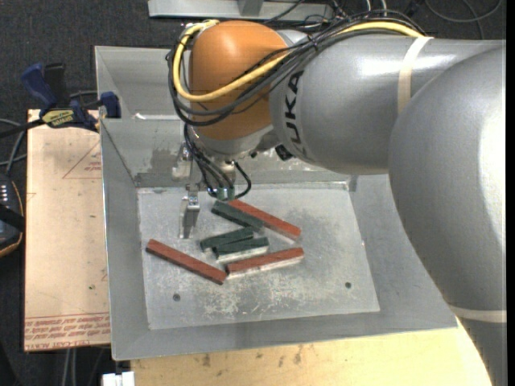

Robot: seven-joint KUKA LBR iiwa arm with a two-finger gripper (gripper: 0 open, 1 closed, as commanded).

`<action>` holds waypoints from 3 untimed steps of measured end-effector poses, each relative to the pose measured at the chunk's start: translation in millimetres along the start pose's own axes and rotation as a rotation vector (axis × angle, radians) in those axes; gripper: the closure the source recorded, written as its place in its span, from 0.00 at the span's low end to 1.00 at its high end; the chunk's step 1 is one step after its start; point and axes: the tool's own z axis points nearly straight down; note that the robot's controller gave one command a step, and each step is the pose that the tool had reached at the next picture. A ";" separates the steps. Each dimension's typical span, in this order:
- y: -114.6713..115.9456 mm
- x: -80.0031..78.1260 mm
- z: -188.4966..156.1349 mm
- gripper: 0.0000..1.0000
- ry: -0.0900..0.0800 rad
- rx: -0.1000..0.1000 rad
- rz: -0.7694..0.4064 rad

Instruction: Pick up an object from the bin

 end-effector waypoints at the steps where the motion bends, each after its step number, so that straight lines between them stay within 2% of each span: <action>1: -1.1 -1.9 -5.2 0.00 -0.008 -0.001 0.003; 2: -9.0 26.2 47.7 0.00 -0.013 -0.003 -0.024; 3: 3.8 24.1 120.9 1.00 -0.019 -0.007 0.035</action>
Offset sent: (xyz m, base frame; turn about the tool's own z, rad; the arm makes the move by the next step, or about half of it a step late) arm -0.0581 -0.0176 -0.1054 -0.0549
